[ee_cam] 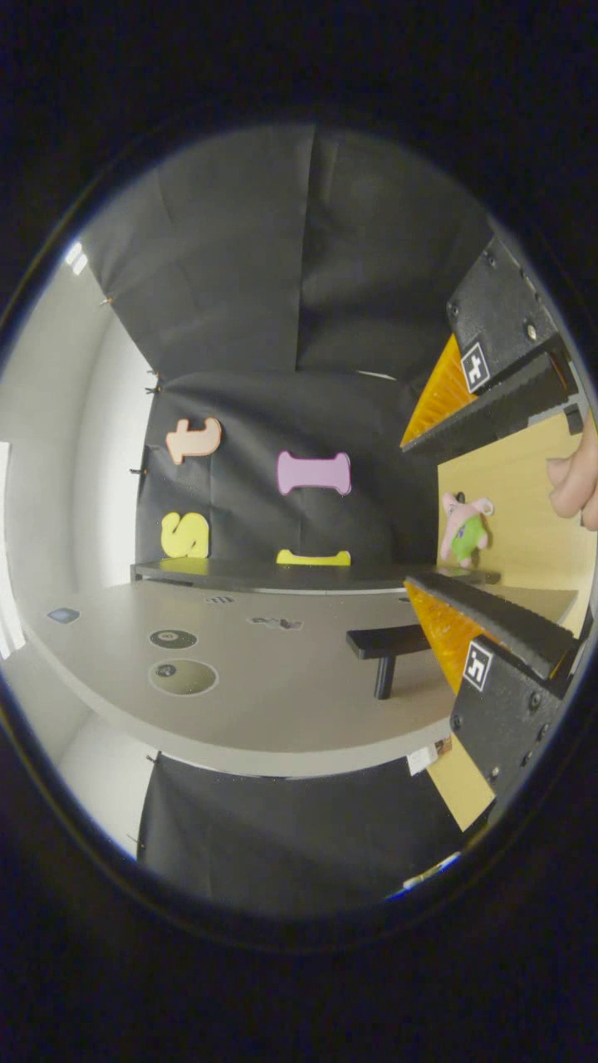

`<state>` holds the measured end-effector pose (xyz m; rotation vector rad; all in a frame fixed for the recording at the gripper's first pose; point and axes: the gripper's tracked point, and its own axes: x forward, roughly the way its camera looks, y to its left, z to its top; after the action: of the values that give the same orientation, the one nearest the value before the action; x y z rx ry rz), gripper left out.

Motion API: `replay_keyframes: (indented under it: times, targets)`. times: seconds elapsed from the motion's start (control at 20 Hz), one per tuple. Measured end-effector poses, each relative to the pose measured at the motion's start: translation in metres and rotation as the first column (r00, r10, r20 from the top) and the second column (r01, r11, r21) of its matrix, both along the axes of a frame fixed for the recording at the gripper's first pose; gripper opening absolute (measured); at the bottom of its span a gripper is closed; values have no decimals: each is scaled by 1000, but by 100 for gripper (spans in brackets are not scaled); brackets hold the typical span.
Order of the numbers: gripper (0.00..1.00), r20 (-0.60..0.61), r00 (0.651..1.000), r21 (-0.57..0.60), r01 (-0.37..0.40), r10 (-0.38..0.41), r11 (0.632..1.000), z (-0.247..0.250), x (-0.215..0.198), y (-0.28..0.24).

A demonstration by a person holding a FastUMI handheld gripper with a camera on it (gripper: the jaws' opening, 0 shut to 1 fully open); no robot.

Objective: Open the shoe cabinet door, grab the shoes and put them into the shoe cabinet, then close the shoe cabinet door.

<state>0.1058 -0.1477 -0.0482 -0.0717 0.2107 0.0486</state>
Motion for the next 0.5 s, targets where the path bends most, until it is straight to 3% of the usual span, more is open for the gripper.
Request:
replay_keyframes:
  times: [0.1, 0.35, 0.5]
  targets:
    - [93, -3, 1000, 8, 7, -7, 1000, -2, -1, 13]
    - [93, -14, 998, 57, -56, 57, 997, -7, -6, 54]
    - [93, 6, 998, 29, -58, 58, 998, -3, -9, 76]
